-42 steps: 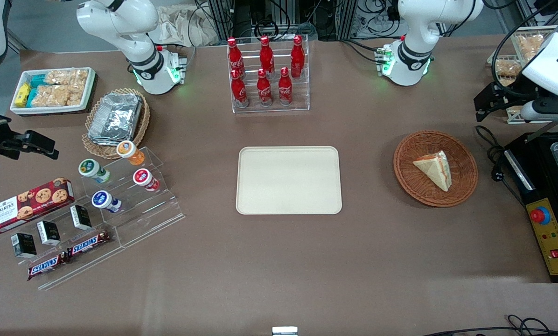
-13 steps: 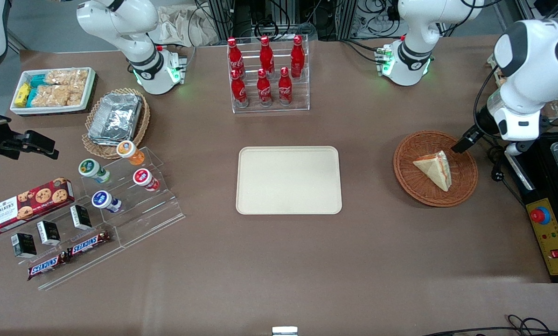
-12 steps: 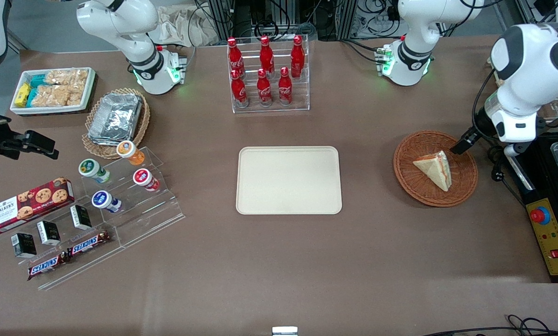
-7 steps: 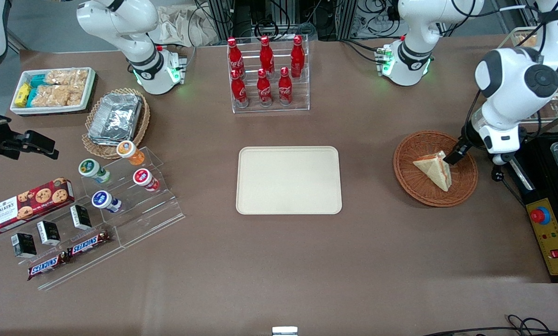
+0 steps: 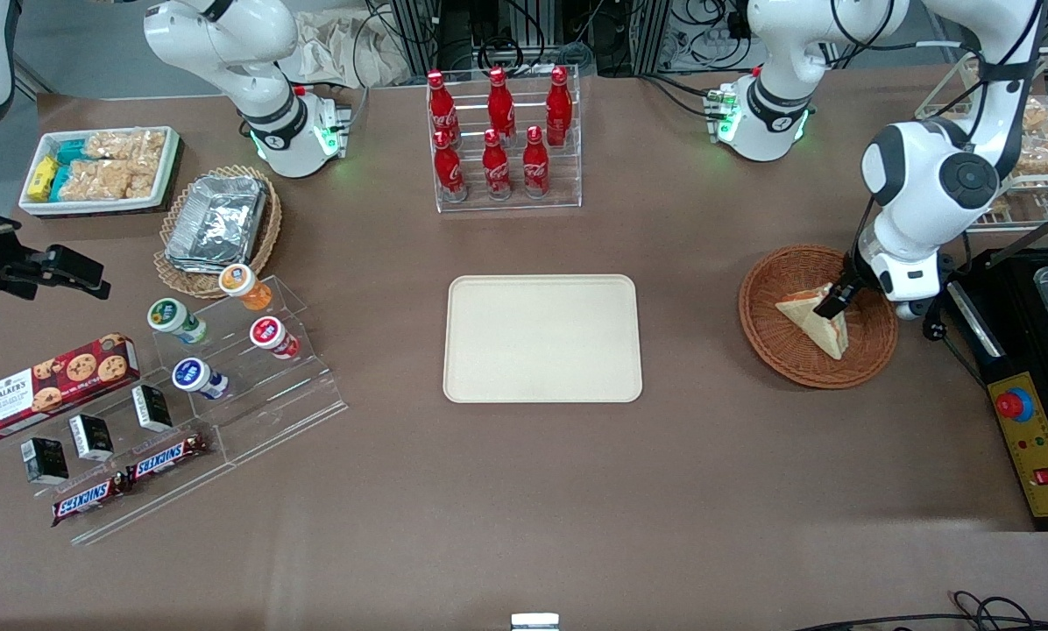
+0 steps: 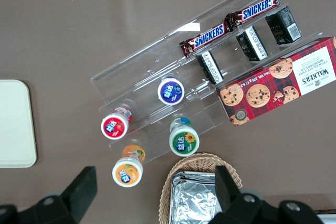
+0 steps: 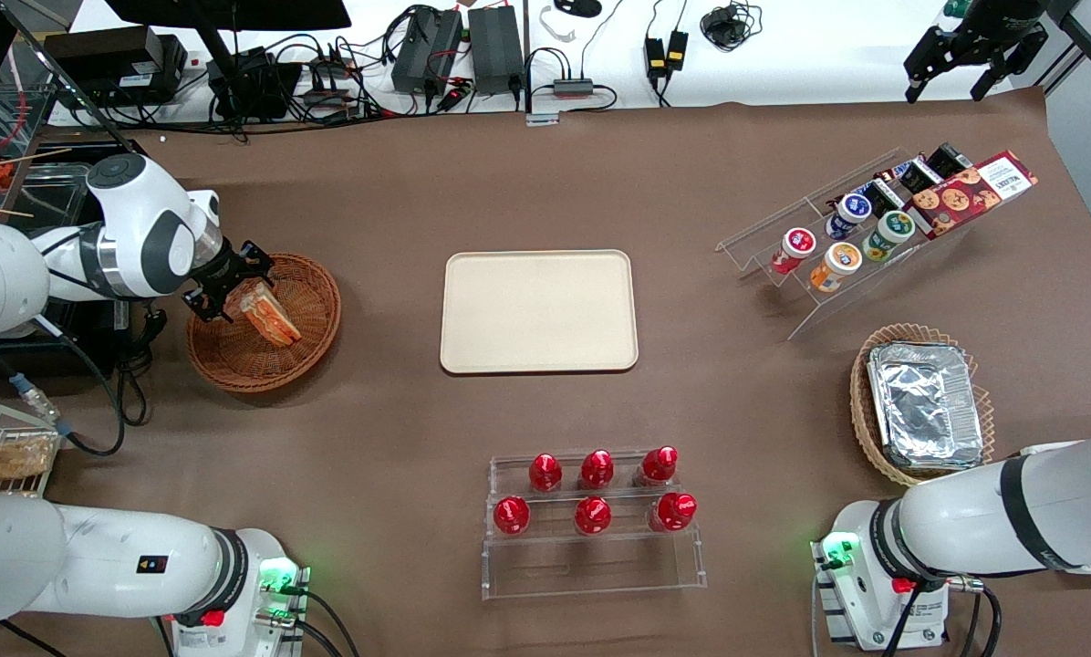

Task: Place sandwich from basket to tray
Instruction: 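Lower the open left gripper onto the wrapped sandwich in the basket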

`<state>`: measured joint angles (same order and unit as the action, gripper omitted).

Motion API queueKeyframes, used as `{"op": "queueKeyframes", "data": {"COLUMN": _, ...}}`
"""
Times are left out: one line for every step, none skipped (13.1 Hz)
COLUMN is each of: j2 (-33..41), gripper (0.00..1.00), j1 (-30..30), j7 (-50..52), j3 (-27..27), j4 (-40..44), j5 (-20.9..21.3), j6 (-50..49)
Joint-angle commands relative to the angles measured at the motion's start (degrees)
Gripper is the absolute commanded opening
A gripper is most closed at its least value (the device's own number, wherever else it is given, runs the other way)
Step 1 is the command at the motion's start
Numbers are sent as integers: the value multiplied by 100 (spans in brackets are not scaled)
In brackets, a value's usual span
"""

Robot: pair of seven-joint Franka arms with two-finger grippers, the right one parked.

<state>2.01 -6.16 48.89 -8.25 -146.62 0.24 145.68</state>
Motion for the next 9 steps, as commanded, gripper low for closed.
{"op": "queueKeyframes", "data": {"j2": -121, "gripper": 100, "j1": 10, "j7": 165, "j3": 8, "j4": -340, "j5": 55, "j6": 732}}
{"op": "queueKeyframes", "data": {"j2": -200, "gripper": 100, "j1": 10, "j7": 165, "j3": 8, "j4": -358, "j5": 47, "j6": 820}}
{"op": "queueKeyframes", "data": {"j2": -297, "gripper": 100, "j1": 10, "j7": 165, "j3": 8, "j4": -376, "j5": 55, "j6": 961}}
{"op": "queueKeyframes", "data": {"j2": -428, "gripper": 100, "j1": 1, "j7": 165, "j3": 8, "j4": -411, "j5": 47, "j6": 1153}}
{"op": "queueKeyframes", "data": {"j2": -534, "gripper": 100, "j1": 1, "j7": 165, "j3": 8, "j4": -420, "j5": 46, "j6": 1295}}
{"op": "queueKeyframes", "data": {"j2": -587, "gripper": 86, "j1": 1, "j7": 165, "j3": 8, "j4": -411, "j5": 46, "j6": 1322}}
{"op": "queueKeyframes", "data": {"j2": -588, "gripper": 65, "j1": 1, "j7": 174, "j3": 8, "j4": -411, "j5": 29, "j6": 1322}}
{"op": "queueKeyframes", "data": {"j2": -588, "gripper": 38, "j1": 10, "j7": 174, "j3": 8, "j4": -403, "j5": -15, "j6": 1322}}
{"op": "queueKeyframes", "data": {"j2": -605, "gripper": 0, "j1": 1, "j7": 174, "j3": 8, "j4": -394, "j5": -15, "j6": 1322}}
